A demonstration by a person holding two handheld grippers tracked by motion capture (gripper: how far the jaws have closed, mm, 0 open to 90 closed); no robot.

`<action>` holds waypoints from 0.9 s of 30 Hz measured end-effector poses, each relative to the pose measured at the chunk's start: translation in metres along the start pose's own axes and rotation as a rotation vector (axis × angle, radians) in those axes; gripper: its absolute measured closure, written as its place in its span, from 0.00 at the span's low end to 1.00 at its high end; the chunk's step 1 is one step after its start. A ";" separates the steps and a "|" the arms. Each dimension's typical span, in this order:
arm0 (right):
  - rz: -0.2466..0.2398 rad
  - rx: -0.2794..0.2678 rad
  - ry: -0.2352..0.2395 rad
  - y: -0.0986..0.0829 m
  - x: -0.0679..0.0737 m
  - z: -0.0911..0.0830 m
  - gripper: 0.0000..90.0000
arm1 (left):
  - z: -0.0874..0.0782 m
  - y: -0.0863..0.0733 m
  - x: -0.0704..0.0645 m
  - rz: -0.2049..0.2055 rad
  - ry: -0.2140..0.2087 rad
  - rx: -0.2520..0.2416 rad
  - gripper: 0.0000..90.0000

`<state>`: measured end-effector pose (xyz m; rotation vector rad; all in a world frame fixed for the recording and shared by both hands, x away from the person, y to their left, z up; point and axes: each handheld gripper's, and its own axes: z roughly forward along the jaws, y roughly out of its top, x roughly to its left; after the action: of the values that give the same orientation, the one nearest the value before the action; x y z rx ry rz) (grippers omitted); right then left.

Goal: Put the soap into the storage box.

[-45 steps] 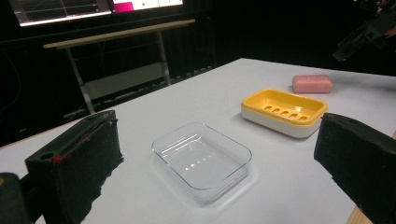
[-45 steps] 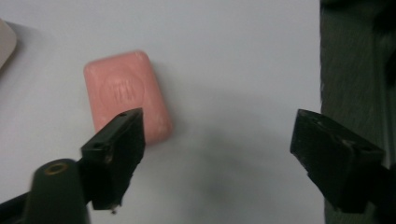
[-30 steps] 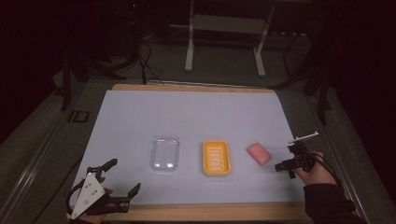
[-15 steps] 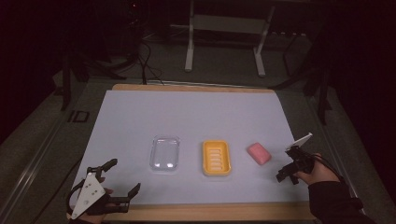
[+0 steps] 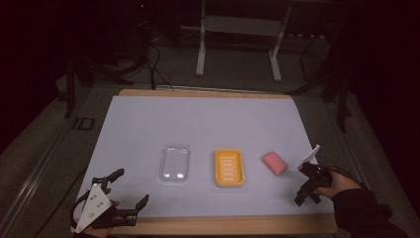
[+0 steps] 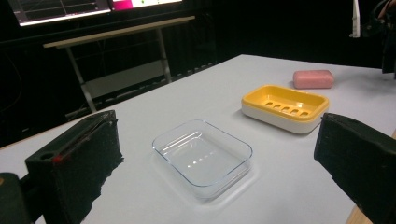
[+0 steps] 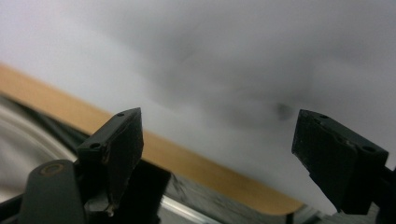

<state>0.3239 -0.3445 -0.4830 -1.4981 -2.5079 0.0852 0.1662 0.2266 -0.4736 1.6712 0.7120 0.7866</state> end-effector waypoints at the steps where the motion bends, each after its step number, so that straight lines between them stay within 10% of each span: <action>1: -0.048 -0.003 -0.021 0.000 0.002 0.000 0.18 | 0.000 0.000 0.000 0.000 0.000 0.000 0.01; 10: -0.228 0.076 -0.048 -0.002 0.013 0.006 0.16 | 0.000 0.000 0.000 0.000 -0.002 0.000 0.01; 18: -0.455 0.020 -0.090 0.001 0.025 0.004 0.17 | 0.000 0.000 0.000 0.000 -0.004 -0.001 0.01; 27: -0.463 -0.084 -0.070 0.009 0.032 -0.003 0.15 | 0.000 0.000 0.000 0.000 -0.007 -0.003 0.01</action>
<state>0.3176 -0.3124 -0.4769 -0.9159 -2.8742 -0.0449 0.1661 0.2266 -0.4734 1.6708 0.7062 0.7812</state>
